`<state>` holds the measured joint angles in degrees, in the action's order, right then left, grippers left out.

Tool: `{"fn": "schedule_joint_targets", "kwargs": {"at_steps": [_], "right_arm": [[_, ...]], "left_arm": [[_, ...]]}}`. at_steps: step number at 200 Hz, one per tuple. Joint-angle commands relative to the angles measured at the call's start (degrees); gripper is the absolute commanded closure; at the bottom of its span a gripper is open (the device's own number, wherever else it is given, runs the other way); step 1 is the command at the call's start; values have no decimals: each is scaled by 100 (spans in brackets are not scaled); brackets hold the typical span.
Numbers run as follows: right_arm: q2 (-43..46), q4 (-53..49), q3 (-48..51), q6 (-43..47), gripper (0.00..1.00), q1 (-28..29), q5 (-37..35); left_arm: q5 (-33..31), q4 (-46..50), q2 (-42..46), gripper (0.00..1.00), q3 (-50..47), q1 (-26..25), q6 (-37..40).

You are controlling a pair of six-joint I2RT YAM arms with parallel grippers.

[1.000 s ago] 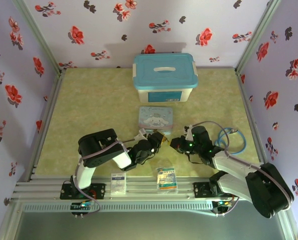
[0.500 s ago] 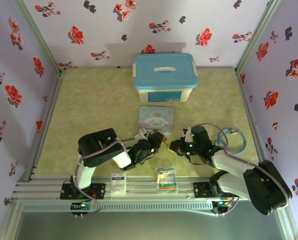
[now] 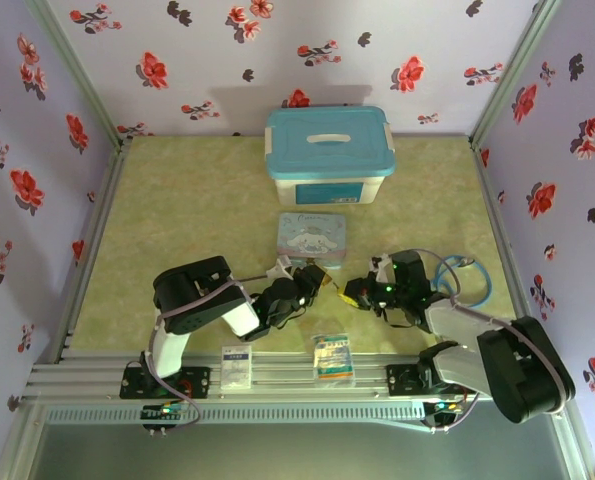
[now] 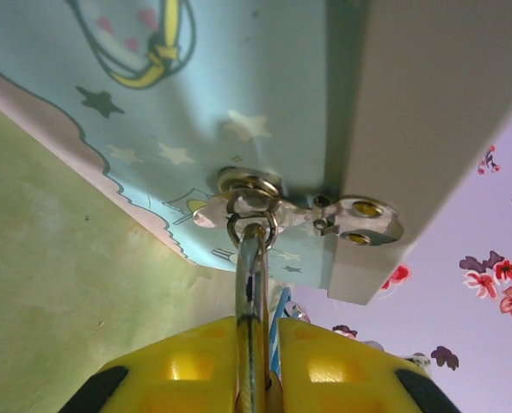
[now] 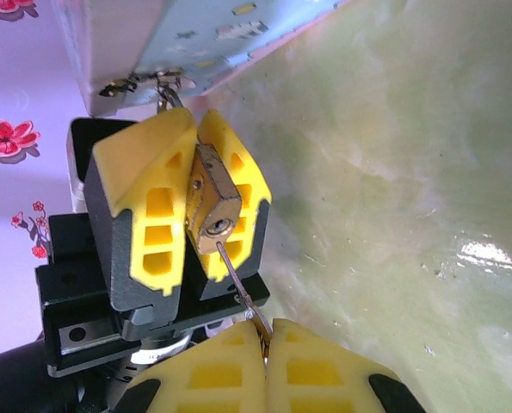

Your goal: Unlock the padlock with the key

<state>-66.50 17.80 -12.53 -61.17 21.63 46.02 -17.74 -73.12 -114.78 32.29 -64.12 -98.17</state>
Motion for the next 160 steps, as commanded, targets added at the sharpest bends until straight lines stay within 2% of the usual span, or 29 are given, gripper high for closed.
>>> {"fn": "schedule_joint_targets", "kwargs": {"at_steps": [1, 121, 160], "right_arm": [[-93, 49, -140, 184, 100, -32, 317], [-731, 254, -444, 308, 100, -53, 425], [-702, -45, -554, 509, 100, -40, 334]], "left_arm": [[105, -255, 154, 100, -2, 65, 167], [170, -246, 76, 100, 81, 75, 115], [175, -238, 7, 100, 166, 69, 76]]}}
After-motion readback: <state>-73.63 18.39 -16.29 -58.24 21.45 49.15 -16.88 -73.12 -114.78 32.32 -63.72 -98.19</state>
